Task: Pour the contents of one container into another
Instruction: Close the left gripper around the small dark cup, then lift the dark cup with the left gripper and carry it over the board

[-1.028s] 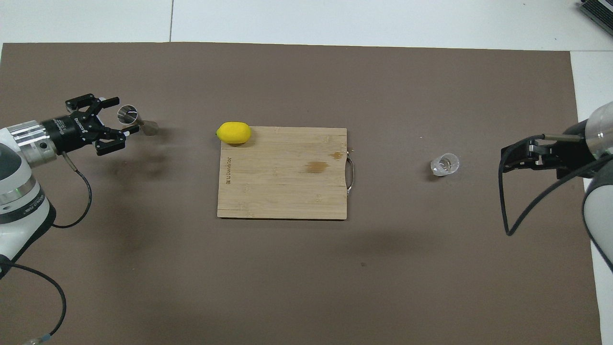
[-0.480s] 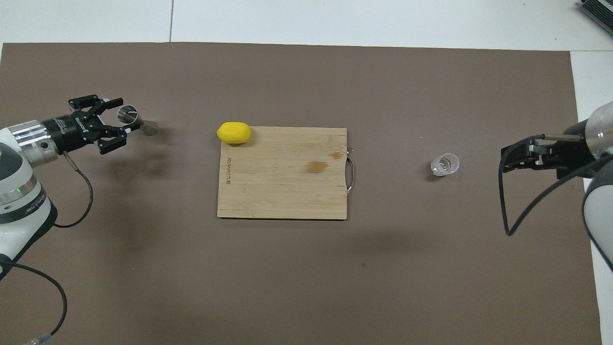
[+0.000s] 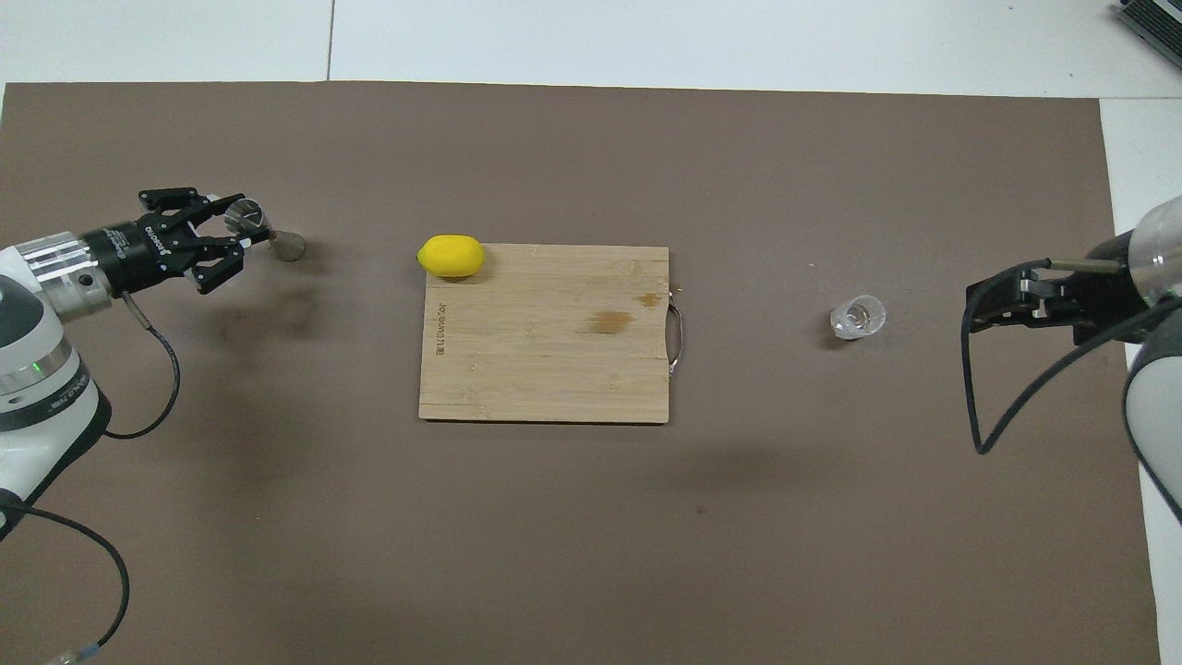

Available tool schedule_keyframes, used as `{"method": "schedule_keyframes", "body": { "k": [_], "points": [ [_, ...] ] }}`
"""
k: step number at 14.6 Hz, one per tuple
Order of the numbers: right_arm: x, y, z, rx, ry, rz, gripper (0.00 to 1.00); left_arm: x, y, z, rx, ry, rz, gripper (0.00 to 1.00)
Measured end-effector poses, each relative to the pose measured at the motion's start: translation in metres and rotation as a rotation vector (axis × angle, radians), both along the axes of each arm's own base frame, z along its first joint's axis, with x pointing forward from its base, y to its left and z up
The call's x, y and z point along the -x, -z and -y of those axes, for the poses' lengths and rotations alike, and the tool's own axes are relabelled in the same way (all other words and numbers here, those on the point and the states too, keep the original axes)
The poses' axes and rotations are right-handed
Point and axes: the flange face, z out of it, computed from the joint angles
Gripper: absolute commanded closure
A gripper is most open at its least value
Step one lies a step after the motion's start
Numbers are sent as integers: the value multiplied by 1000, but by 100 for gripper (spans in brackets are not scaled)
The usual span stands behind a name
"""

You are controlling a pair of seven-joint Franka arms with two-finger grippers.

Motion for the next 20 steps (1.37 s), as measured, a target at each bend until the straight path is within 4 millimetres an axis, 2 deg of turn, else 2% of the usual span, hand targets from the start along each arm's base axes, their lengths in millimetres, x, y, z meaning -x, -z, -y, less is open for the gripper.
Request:
{"method": "schedule_keyframes", "body": {
  "k": [4, 6, 7, 10, 13, 17, 20],
  "points": [
    [0, 0, 0, 0, 0, 0, 0, 0, -4, 4, 23, 55, 35, 100],
    [0, 0, 0, 0, 0, 0, 0, -7, -18, 22, 45, 98, 65, 100],
    [0, 0, 0, 0, 0, 0, 0, -13, -28, 38, 52, 124, 87, 100],
    [0, 0, 0, 0, 0, 0, 0, -21, -71, 93, 73, 192, 134, 100],
    [0, 0, 0, 0, 0, 0, 0, -13, -100, 160, 92, 239, 100, 100],
    [0, 0, 0, 0, 0, 0, 0, 4, -101, 254, 96, 241, 37, 100],
    [0, 0, 0, 0, 0, 0, 0, 28, -95, 322, 99, 243, 25, 100]
  ]
}}
